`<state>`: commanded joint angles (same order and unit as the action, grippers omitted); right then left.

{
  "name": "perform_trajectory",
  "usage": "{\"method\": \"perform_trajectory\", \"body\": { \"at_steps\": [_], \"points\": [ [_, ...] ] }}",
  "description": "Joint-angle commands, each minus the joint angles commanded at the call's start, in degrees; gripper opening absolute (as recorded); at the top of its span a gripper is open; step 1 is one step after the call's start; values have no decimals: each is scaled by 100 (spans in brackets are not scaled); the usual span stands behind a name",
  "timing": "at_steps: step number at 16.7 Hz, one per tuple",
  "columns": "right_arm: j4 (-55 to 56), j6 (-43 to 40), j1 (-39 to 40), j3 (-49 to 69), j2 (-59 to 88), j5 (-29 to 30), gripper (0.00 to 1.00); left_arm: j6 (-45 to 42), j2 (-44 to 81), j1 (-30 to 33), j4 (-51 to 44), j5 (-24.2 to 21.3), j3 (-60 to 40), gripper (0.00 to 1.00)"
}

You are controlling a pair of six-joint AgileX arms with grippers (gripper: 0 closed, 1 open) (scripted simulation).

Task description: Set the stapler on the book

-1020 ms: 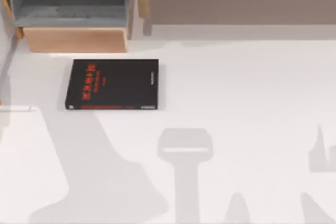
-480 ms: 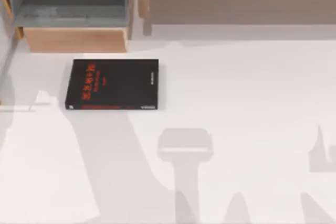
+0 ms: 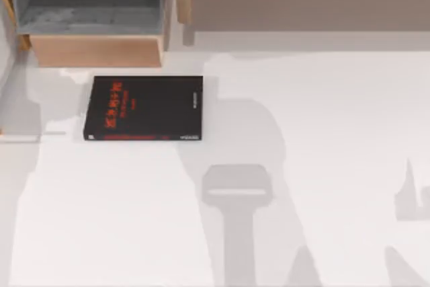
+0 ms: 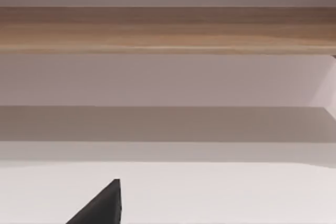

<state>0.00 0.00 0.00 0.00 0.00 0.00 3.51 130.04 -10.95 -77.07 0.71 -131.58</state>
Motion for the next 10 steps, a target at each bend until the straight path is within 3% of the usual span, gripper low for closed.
{"method": "perform_trajectory", "body": {
  "at_steps": [10],
  "points": [
    [0,0,0,0,0,0,100,977,-423,2022,122,100,1112,0]
  ]
}}
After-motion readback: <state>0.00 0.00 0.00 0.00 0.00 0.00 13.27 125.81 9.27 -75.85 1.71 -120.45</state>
